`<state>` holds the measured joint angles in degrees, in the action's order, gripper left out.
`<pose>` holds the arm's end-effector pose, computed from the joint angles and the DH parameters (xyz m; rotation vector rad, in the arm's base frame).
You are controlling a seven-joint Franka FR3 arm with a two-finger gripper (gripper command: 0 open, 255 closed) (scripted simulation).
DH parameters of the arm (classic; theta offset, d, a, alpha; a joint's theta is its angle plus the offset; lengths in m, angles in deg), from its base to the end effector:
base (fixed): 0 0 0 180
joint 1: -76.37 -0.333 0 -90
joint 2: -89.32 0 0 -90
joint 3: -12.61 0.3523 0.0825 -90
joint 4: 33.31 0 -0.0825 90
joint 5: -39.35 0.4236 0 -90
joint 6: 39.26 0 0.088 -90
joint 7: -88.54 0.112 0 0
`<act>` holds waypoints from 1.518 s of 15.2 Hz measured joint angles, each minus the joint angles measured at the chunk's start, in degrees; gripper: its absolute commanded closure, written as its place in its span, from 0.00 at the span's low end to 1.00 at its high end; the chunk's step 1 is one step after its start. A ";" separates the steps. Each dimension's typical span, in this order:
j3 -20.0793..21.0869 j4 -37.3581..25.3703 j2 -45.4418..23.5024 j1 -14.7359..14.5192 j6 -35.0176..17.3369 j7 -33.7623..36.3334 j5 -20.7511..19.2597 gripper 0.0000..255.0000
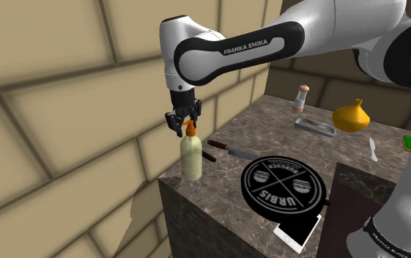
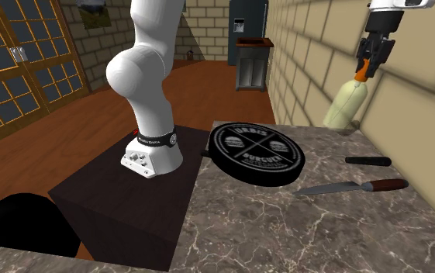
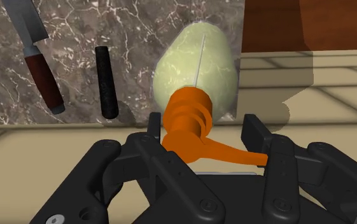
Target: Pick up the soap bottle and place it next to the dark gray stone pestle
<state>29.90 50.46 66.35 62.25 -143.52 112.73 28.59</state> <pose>0.6430 0.3346 0.4769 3.0636 0.2356 0.0129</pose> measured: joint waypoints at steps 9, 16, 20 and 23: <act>-0.08 2.01 -0.16 0.15 -2.18 0.17 -0.13 0.00; -0.05 0.97 -0.16 0.08 -1.20 0.06 -0.08 0.00; 0.13 -4.33 -0.06 -0.40 4.13 -0.29 0.11 0.00; 0.19 -4.88 0.07 -0.52 4.84 -0.24 0.15 0.00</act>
<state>30.09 45.58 66.41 61.73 -138.68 112.50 28.74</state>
